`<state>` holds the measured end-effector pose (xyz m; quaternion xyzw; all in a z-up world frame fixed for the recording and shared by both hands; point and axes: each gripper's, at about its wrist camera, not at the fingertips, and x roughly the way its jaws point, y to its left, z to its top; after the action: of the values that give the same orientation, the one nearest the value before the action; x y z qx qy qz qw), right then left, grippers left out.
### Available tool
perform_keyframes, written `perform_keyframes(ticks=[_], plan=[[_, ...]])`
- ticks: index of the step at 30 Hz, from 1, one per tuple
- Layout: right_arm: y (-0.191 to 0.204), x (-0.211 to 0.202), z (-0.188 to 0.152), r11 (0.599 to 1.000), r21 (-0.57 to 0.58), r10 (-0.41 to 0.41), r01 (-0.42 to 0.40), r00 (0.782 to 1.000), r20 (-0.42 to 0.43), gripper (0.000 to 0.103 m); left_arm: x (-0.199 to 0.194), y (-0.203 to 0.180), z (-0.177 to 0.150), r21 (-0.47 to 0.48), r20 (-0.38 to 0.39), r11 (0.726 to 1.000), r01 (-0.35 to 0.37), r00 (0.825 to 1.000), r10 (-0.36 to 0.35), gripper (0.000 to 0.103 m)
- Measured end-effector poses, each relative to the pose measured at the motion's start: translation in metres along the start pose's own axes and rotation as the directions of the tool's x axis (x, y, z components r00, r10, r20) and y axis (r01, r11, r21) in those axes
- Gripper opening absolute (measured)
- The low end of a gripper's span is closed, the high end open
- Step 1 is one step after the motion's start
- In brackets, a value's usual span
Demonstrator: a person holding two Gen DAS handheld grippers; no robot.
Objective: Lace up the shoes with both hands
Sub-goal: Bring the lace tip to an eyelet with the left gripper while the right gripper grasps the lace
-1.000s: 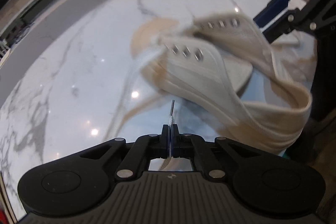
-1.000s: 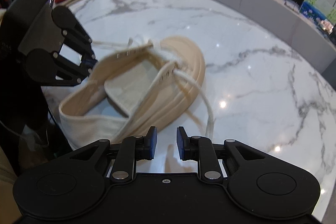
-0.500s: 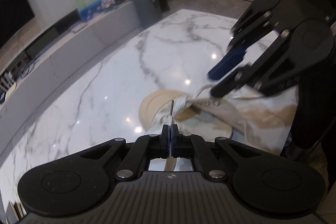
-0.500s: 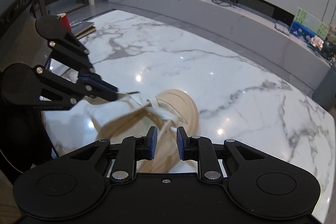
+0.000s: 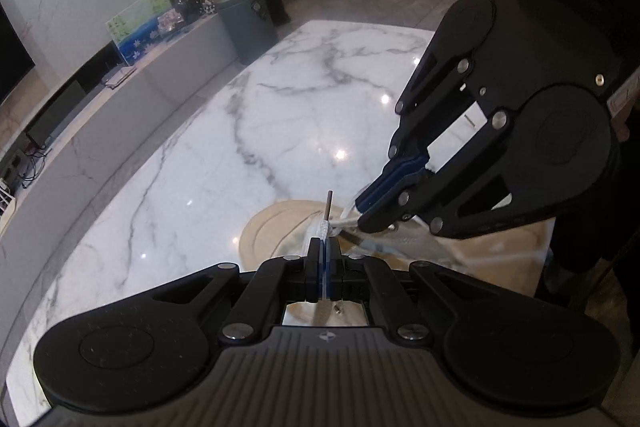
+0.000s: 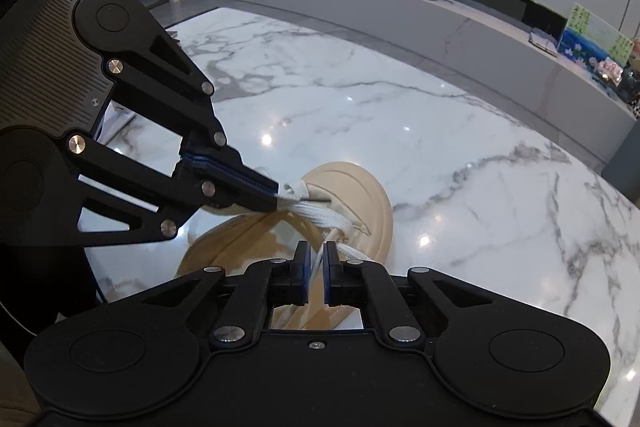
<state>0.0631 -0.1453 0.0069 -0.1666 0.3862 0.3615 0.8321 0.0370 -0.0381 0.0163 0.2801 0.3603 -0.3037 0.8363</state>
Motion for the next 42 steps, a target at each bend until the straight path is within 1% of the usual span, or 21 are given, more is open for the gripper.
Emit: perform_keyframes(ticks=[6,9,18,25,30,42], plan=[[-0.003,0.0,-0.004,1.0,0.015,-0.002,0.002,1.0,0.0,0.004,0.003,-0.007,0.005,0.031,0.0,1.0,0.004,1.0,-0.004,0.0],[-0.003,0.0,-0.004,1.0,0.02,-0.003,0.003,1.0,0.002,0.004,0.004,-0.008,0.004,0.029,-0.003,1.0,0.0,1.0,0.001,0.0],[-0.005,-0.002,-0.005,0.999,0.032,-0.006,0.006,1.0,0.003,0.004,0.01,-0.006,-0.001,0.044,-0.046,0.999,-0.006,0.999,0.008,0.0],[-0.006,-0.002,-0.006,0.999,0.035,-0.011,0.011,1.0,0.0,0.004,0.013,-0.009,-0.003,0.098,-0.081,0.995,0.002,0.997,0.005,0.0],[-0.007,-0.003,-0.007,0.999,0.037,-0.012,0.012,1.0,-0.001,0.004,0.014,-0.01,-0.003,0.116,-0.094,0.993,0.006,0.996,0.005,0.0],[-0.011,-0.002,-0.007,0.999,0.037,-0.007,0.007,1.0,-0.002,0.004,0.016,-0.011,-0.004,0.124,-0.116,0.992,-0.012,0.993,0.026,0.001]])
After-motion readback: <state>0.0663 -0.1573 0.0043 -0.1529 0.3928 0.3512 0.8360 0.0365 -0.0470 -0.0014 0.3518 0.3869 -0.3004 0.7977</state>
